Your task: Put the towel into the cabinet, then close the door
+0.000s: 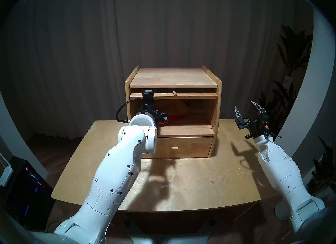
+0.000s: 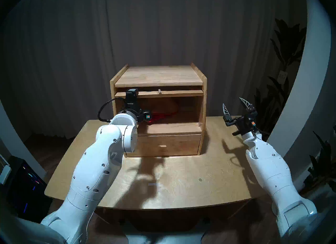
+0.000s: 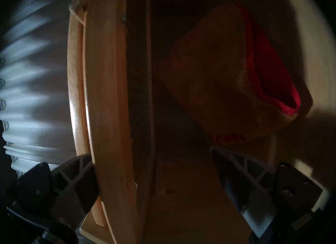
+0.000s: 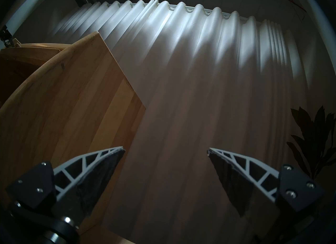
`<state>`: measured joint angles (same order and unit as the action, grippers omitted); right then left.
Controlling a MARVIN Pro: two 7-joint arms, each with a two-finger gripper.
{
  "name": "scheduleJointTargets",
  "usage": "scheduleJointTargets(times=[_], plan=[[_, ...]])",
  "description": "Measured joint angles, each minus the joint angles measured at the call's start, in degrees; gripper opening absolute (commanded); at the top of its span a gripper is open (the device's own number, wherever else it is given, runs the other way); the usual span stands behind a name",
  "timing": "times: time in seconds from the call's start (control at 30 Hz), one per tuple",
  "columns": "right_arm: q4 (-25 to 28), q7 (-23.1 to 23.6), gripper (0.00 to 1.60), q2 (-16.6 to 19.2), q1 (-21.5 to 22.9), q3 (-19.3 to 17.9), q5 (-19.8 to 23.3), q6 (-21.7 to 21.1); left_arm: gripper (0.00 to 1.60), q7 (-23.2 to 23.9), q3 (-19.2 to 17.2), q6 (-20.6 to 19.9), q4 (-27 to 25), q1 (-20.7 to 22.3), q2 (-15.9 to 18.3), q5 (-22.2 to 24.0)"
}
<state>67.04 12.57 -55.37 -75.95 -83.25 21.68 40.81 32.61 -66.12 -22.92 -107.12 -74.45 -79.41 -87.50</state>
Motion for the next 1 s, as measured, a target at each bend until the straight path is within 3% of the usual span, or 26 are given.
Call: scheduleJointTargets(times=[0.07, 0.1, 0.13, 0.17, 0.2, 0.23, 0.6, 1.0], plan=[[0.0, 0.0, 1.6, 0.0, 0.0, 0.0, 0.0, 0.0, 1.54, -0.4, -0.1, 0.2, 0.7, 0.5, -0.1, 0.0], [0.0, 0.0, 1.6, 0.0, 0.0, 0.0, 0.0, 0.0, 1.39, -0.6, -0.2, 0.4, 1.0, 0.7, -0.2, 0.0], [0.0, 0.0, 1.6, 0.0, 0.0, 0.0, 0.0, 0.0, 0.91, -0.7, -0.3, 0.5, 1.3, 1.0, -0.2, 0.0], [0.0, 0.0, 1.6, 0.0, 0.0, 0.0, 0.0, 0.0, 0.58, -0.8, -0.4, 0.6, 1.4, 1.1, -0.3, 0.0], [0.0, 0.0, 1.6, 0.0, 0.0, 0.0, 0.0, 0.0, 0.14, -1.0, -0.5, 0.7, 1.6, 1.3, -0.4, 0.0], [0.0, 0.0, 1.6, 0.0, 0.0, 0.0, 0.0, 0.0, 0.0, -1.7, -0.6, 0.8, 1.4, 1.6, -0.4, 0.0], [-0.1, 0.0, 1.6, 0.1, 0.0, 0.0, 0.0, 0.1, 0.0, -3.1, -1.4, 1.7, 0.5, 2.1, -0.8, 1.2], [-0.1, 0.0, 1.6, 0.1, 0.1, 0.0, 0.0, 0.1, 0.0, -3.6, -1.8, 2.4, -4.0, -1.4, 0.8, 1.6]])
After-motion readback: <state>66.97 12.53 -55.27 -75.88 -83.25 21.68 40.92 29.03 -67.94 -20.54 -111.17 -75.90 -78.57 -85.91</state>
